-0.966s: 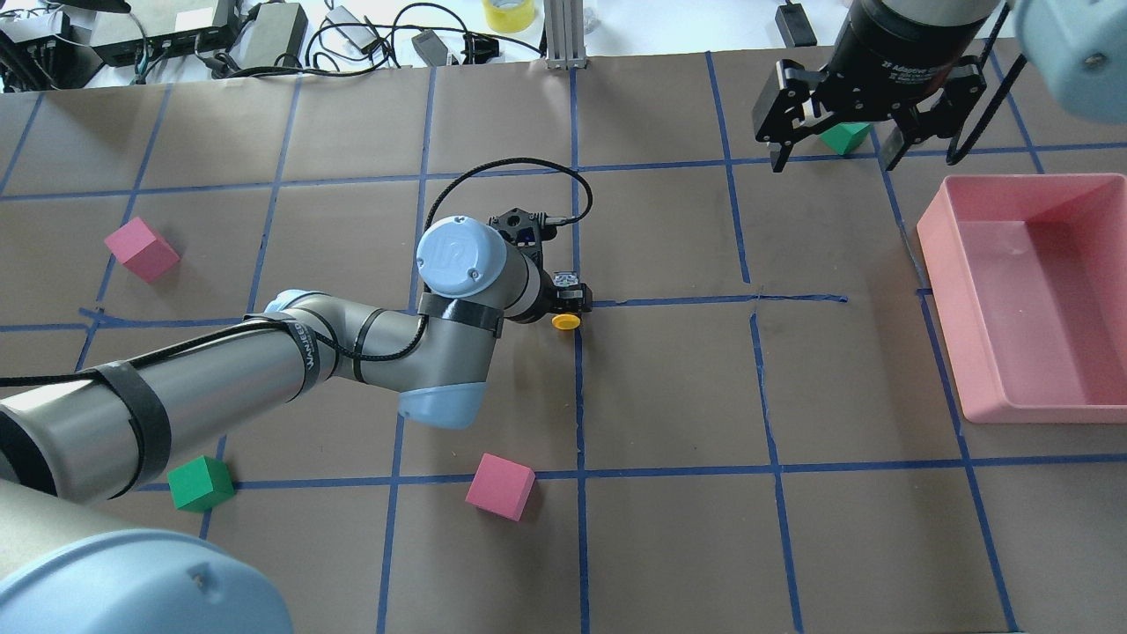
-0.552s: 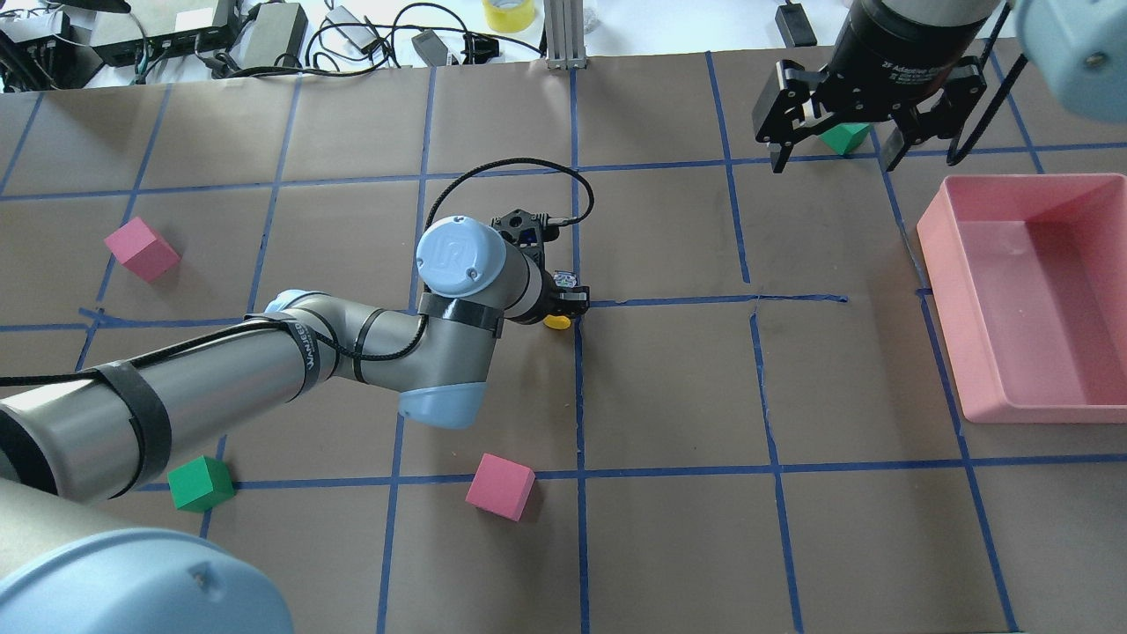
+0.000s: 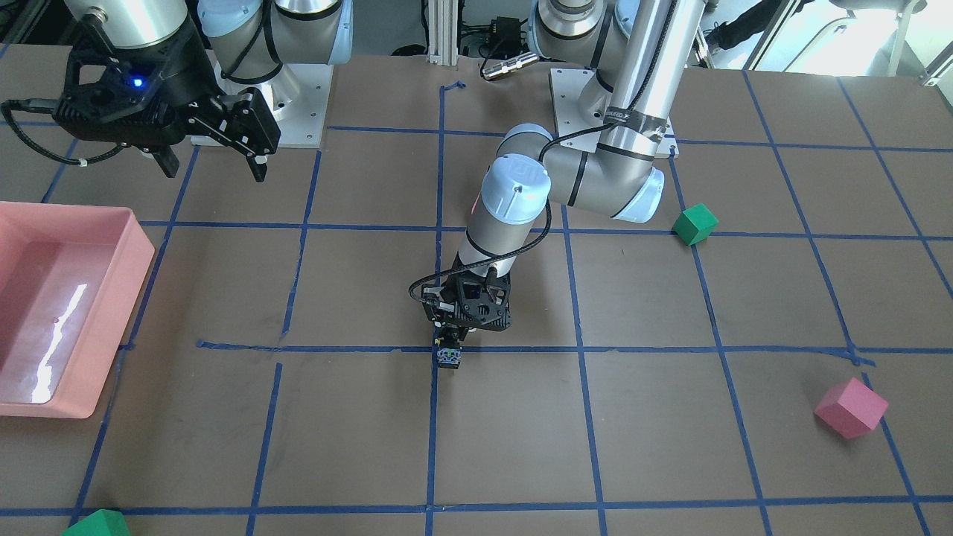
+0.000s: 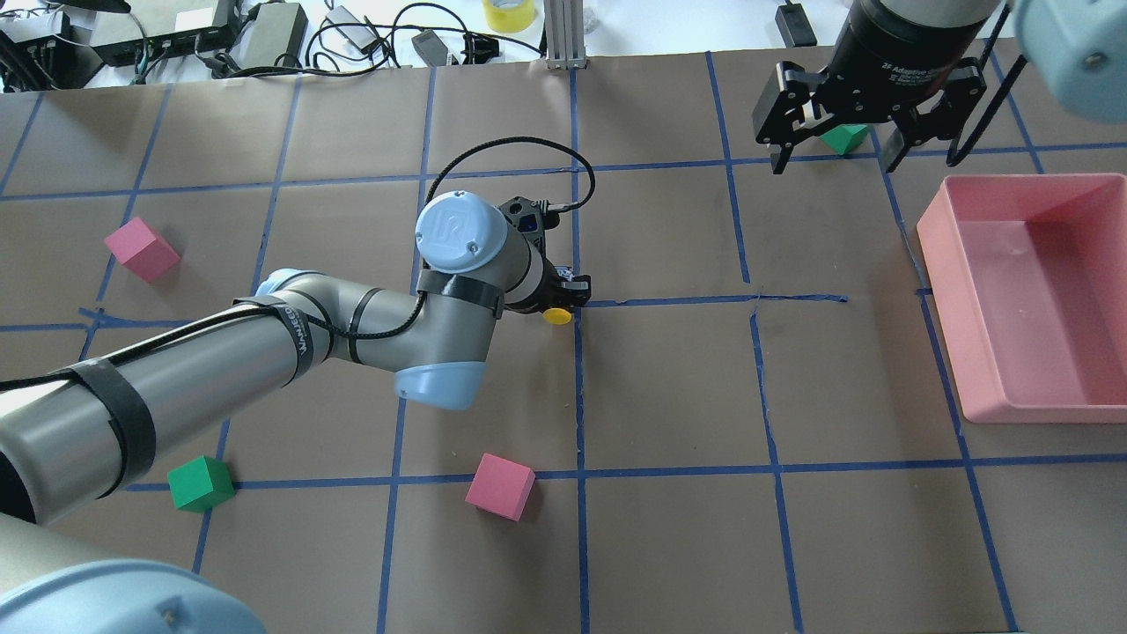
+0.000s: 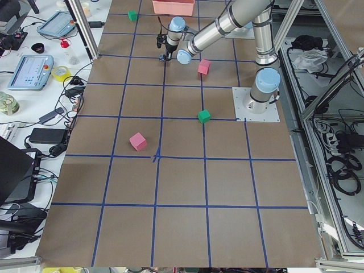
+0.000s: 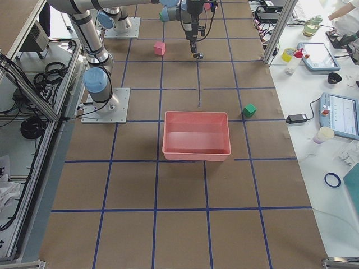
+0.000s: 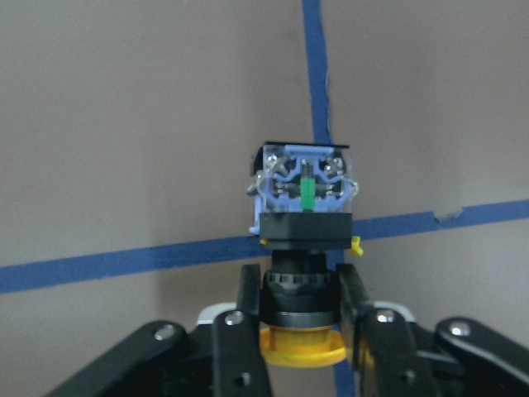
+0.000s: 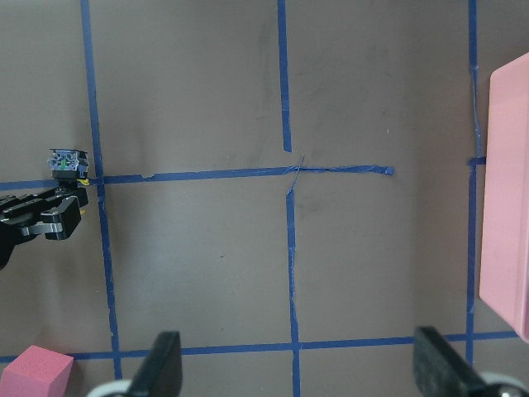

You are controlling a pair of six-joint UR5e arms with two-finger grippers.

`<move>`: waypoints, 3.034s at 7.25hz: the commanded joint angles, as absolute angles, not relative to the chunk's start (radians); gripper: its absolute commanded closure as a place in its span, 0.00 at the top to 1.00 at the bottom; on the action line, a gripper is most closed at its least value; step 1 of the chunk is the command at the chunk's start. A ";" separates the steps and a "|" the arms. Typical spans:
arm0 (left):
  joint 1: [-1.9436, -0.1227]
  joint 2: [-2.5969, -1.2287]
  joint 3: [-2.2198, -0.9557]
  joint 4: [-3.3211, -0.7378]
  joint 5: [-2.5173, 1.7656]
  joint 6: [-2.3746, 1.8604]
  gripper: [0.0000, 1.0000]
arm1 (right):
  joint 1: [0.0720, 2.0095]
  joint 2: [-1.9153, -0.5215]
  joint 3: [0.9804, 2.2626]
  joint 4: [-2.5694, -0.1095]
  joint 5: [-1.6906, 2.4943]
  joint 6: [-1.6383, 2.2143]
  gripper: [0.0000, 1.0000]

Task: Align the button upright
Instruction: 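Rotate the held button switch with the left gripper to stand yellow cap down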

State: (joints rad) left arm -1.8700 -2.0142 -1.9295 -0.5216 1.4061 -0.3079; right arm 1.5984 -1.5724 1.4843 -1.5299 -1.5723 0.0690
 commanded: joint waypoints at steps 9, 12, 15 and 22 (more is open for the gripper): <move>-1.737 -1.996 -1.782 -1.124 0.878 -1.075 0.00 | 1.598 -1.572 1.489 -1.511 -1.588 0.064 1.00; -1.651 -2.010 -1.911 -1.124 0.630 -1.069 0.00 | 1.598 -1.572 1.512 -1.511 -1.589 0.063 1.00; -1.623 -2.025 -1.934 -1.132 0.559 -1.075 0.03 | 1.598 -1.574 1.516 -1.509 -1.589 0.063 1.00; -1.598 -2.069 -1.953 -1.135 0.563 -1.078 0.19 | 1.598 -1.572 1.519 -1.509 -1.591 0.063 1.00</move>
